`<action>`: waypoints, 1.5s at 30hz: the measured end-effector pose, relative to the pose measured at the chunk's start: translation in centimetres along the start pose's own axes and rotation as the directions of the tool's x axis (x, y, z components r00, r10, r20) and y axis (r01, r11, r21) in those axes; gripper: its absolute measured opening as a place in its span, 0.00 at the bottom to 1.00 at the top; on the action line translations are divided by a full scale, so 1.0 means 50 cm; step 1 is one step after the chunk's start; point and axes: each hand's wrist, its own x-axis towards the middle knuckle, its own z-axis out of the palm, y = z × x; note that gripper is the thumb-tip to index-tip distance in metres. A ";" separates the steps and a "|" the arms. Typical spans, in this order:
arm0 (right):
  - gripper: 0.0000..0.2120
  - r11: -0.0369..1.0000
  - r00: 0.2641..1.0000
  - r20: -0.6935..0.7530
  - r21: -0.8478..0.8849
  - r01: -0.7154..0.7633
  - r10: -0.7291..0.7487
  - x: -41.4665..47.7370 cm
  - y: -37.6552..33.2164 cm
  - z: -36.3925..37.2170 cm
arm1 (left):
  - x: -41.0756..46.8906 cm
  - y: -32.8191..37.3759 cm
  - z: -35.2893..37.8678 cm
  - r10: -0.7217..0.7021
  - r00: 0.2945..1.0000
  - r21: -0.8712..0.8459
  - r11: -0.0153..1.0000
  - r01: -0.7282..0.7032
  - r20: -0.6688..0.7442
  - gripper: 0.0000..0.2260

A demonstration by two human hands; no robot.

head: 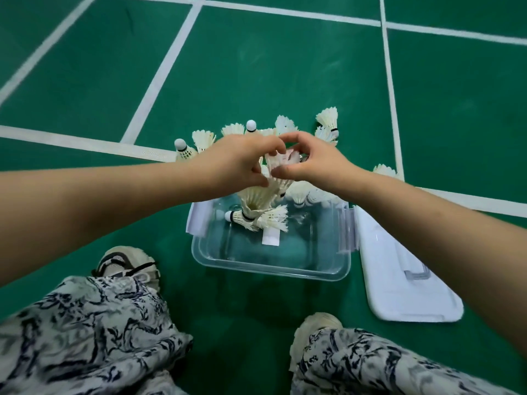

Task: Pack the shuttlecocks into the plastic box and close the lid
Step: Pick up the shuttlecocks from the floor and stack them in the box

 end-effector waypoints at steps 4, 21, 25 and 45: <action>0.29 0.999 0.999 0.029 -0.033 -0.021 0.022 -0.002 0.029 0.002 | -0.015 -0.017 0.011 -0.066 0.997 -0.033 0.997 0.065 -0.028 0.26; 0.26 0.593 0.987 0.125 -0.804 0.043 0.097 0.000 0.155 0.056 | -0.050 -0.083 0.046 -0.138 0.990 -0.008 0.990 0.138 0.004 0.14; 0.25 0.498 0.993 0.088 -0.866 0.040 0.074 0.002 0.175 0.060 | -0.048 -0.081 0.046 -0.135 0.991 -0.009 0.991 0.135 0.005 0.12; 0.12 0.828 0.782 0.274 -0.166 -0.535 0.560 0.073 0.223 0.133 | -0.041 -0.077 0.061 -0.115 0.993 0.003 0.993 0.115 0.040 0.11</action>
